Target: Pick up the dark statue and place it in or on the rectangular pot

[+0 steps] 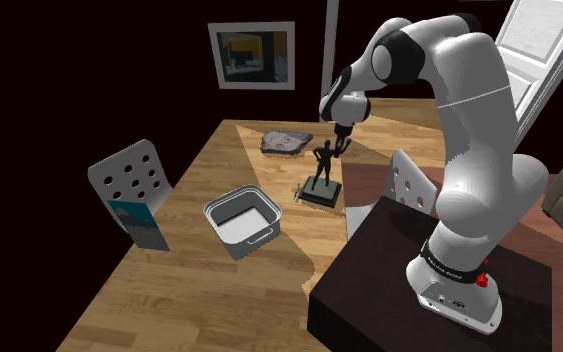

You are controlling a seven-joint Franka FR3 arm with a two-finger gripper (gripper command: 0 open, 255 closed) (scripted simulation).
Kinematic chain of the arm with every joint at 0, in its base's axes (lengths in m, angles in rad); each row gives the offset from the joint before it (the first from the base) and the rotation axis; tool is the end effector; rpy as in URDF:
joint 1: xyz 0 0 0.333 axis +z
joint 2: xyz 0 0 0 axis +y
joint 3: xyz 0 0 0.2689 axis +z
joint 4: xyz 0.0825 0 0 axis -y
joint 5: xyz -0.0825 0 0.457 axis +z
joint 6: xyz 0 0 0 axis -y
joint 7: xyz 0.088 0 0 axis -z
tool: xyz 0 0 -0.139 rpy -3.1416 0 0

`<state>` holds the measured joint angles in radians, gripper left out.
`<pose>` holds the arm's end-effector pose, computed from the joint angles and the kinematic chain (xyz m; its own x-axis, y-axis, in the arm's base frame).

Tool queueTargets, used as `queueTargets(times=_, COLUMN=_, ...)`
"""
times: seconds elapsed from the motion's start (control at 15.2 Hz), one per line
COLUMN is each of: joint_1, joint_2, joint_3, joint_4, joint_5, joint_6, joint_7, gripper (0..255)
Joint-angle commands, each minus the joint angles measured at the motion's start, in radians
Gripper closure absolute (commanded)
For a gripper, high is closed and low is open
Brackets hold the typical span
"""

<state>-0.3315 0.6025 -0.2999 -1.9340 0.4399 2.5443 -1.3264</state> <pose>0.5137 -0.3904 0.0579 0.9199 0.3786 0.1019 0.3788 -0.9253 0.0179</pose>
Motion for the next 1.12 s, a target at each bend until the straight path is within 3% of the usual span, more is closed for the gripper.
queueTargets(times=0.0, joint_1=0.008, joint_2=-0.020, joint_3=-0.009, joint_4=-0.004, joint_5=-0.011, joint_6=-0.015, joint_7=0.010, gripper=255)
queueTargets(times=1.06, joint_1=0.054, joint_2=-0.176, joint_3=-0.075, joint_4=-0.006, joint_5=-0.104, joint_6=-0.161, joint_7=0.082, gripper=255)
